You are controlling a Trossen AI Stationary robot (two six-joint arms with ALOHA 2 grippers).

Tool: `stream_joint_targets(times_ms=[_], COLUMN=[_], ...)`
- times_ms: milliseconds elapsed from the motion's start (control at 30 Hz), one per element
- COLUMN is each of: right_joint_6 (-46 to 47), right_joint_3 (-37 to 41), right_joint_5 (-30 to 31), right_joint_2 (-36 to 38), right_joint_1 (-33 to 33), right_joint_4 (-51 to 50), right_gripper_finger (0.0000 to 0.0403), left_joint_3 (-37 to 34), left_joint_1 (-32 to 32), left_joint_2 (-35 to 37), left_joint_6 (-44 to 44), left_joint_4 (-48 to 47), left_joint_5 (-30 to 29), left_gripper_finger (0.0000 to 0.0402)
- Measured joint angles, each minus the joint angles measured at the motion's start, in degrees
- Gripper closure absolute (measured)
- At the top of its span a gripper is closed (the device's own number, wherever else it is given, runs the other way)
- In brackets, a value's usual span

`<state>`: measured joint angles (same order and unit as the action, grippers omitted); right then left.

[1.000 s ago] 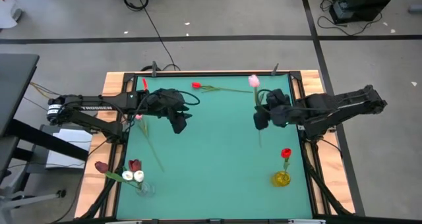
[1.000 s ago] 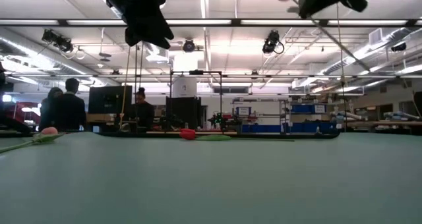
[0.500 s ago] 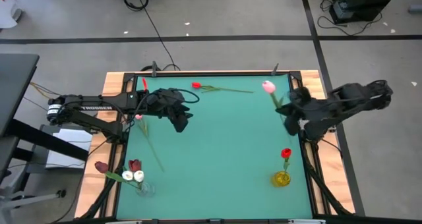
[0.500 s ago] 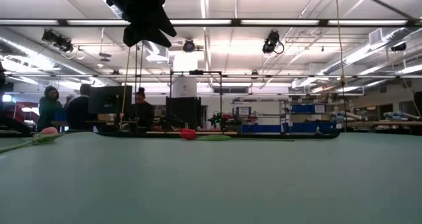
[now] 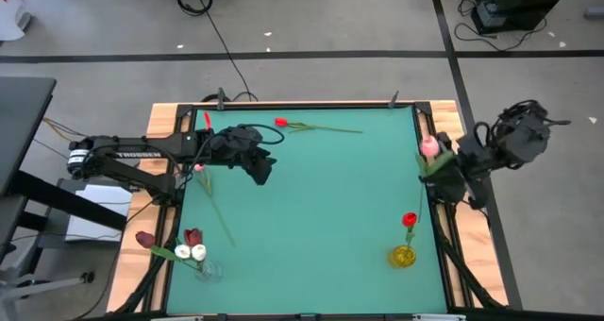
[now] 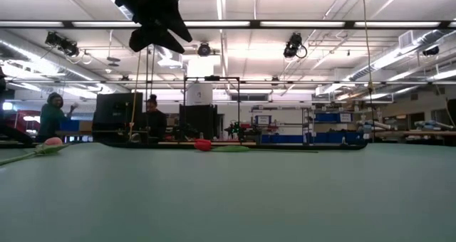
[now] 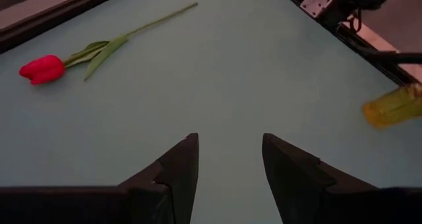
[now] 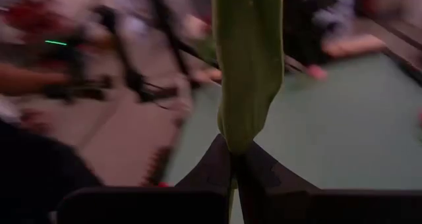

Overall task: Sort flowers into vase by color
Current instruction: Put the right pink flower into the yellow vase

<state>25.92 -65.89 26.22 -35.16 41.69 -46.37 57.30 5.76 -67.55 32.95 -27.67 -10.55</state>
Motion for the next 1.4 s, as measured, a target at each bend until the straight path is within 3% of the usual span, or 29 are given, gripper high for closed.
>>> stream_joint_targets(times_ms=[333, 500, 1400], right_joint_6=[-8.4, -14.1, -20.0], right_joint_3=[22.1, 29.7, 32.0], right_joint_5=[-9.4, -9.4, -6.3], right_joint_2=[8.4, 9.0, 10.1], right_joint_1=[7.6, 10.3, 14.6], right_joint_4=[29.1, 38.9, 34.6], right_gripper_finger=[0.0389, 0.039, 0.039], left_joint_3=[0.0, 0.0, 0.0], left_joint_1=[0.0, 0.0, 0.0], left_joint_2=[0.0, 0.0, 0.0], left_joint_6=[3.0, 4.4, 10.0], left_joint_4=[-0.4, -0.4, 0.1], left_joint_5=[-0.1, 0.0, 0.1], left_gripper_finger=[0.023, 0.023, 0.023])
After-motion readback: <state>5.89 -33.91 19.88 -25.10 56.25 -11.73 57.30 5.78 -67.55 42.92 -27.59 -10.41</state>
